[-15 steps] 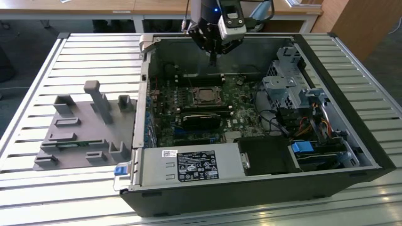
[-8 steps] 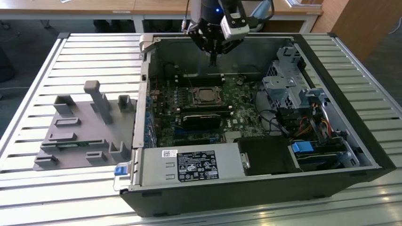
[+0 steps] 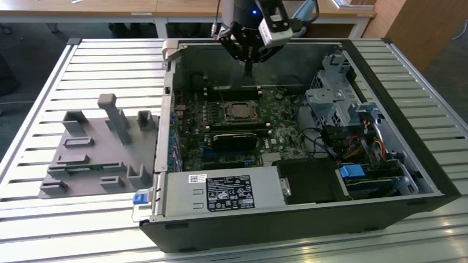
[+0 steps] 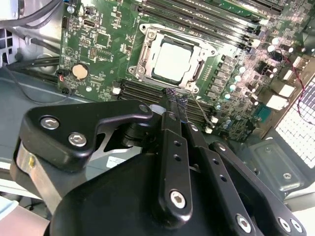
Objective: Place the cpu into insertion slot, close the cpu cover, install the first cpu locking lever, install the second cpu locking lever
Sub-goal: 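Install the first cpu locking lever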
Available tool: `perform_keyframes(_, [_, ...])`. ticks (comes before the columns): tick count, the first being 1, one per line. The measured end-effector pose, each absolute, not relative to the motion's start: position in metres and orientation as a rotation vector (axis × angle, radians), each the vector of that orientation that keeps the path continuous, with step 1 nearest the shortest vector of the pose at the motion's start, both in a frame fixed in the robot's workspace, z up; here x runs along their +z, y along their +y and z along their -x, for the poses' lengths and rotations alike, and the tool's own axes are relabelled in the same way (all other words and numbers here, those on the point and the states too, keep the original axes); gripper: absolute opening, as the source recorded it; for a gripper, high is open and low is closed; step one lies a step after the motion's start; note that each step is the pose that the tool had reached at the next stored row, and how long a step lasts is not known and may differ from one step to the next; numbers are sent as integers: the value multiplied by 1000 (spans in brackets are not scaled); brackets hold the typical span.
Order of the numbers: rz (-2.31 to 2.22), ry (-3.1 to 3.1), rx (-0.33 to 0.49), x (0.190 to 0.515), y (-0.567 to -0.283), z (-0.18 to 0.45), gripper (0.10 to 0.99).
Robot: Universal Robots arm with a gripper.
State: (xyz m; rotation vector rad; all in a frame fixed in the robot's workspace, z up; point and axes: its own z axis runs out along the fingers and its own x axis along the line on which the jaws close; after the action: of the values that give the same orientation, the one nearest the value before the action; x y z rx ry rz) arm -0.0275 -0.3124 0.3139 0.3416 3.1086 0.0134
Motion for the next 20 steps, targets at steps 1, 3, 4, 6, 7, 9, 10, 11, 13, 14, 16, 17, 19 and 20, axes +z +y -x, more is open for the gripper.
perform_keyframes(1, [-334,3109,13,314,-312,27,122])
perform_keyframes(3, [-319,3111,13,314,-312,28,122])
perform_keyframes(4, [-311,3112,13,314,-312,28,122])
perform_keyframes(6, [-282,3115,13,314,-312,28,122])
perform_keyframes(7, [-258,3117,14,314,-312,28,122])
perform_keyframes(9, [-211,3121,14,314,-312,28,122])
perform_keyframes(10, [-189,3122,14,314,-312,28,122])
perform_keyframes(11, [-169,3123,14,314,-312,28,122])
perform_keyframes(13, [-127,3125,14,314,-312,28,122])
perform_keyframes(14, [-105,3126,15,314,-312,28,122])
perform_keyframes(16, [-64,3128,15,314,-312,28,122])
perform_keyframes(17, [-43,3128,15,314,-312,28,122])
perform_keyframes(19, [-22,3128,16,313,-312,29,122])
perform_keyframes(20, [-21,3127,16,313,-312,30,122])
